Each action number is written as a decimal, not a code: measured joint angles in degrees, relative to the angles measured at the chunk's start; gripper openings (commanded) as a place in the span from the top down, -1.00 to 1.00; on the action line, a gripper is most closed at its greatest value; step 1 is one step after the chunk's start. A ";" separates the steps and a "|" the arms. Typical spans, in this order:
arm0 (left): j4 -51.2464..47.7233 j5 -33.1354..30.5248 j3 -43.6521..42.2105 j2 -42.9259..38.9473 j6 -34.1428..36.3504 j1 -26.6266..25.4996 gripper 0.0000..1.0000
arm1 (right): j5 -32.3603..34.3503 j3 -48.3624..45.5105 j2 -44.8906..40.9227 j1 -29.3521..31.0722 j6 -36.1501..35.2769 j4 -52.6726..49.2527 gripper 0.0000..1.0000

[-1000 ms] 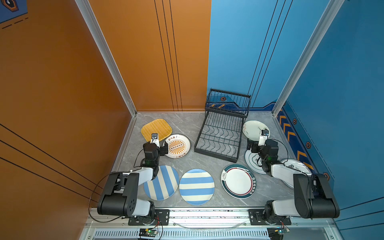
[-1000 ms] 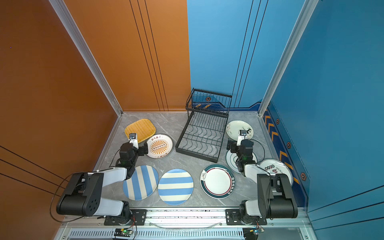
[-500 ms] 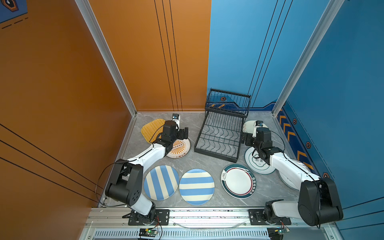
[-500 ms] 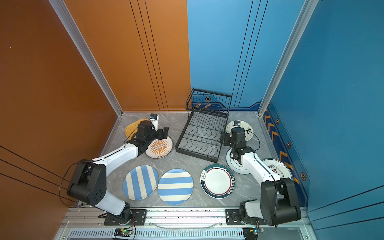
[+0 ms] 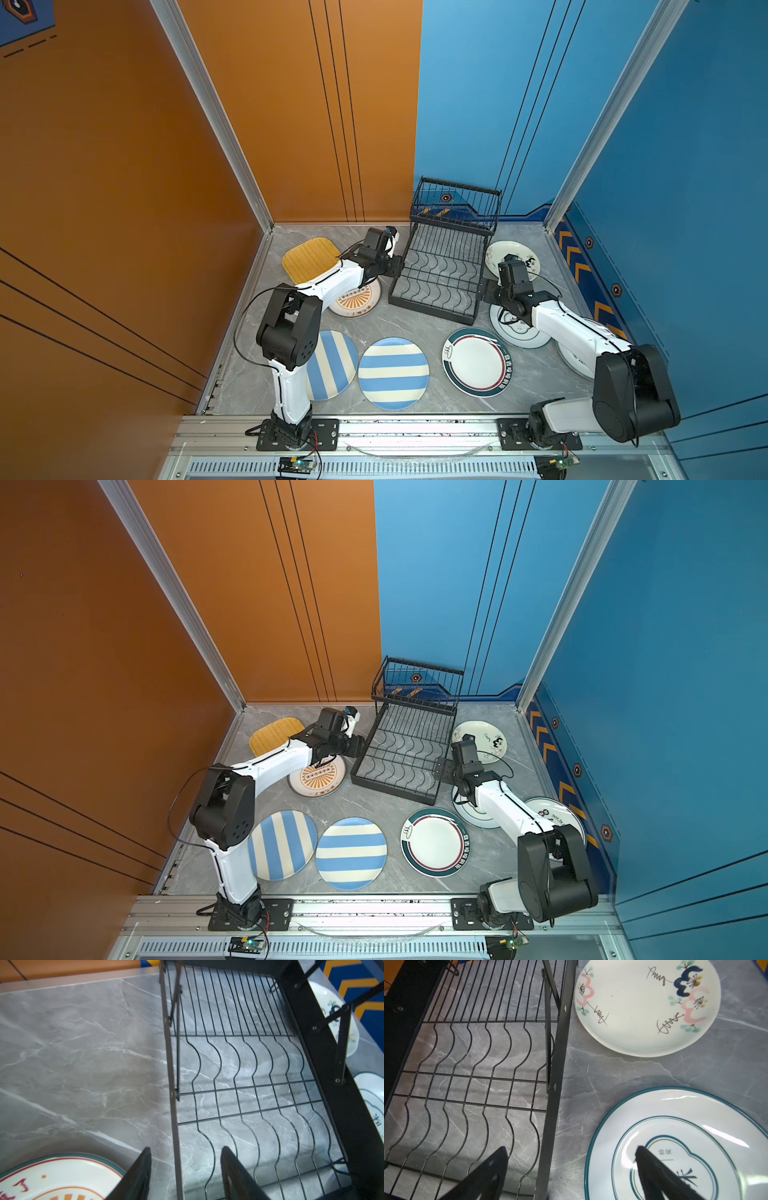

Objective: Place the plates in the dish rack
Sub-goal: 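Grasp opposite side rails of the dish rack with both grippers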

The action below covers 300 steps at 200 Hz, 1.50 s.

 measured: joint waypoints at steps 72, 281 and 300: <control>-8.02 -0.37 4.57 4.68 -0.87 -1.60 0.34 | -0.87 2.75 5.79 0.11 2.62 -1.66 -0.57; -7.28 -3.15 0.90 4.07 -5.01 -1.88 1.00 | -1.46 8.00 16.87 3.54 4.13 -3.32 0.78; -6.86 -3.19 -0.46 3.13 -5.46 -1.88 1.00 | -0.79 8.33 17.29 3.87 4.83 -3.96 0.89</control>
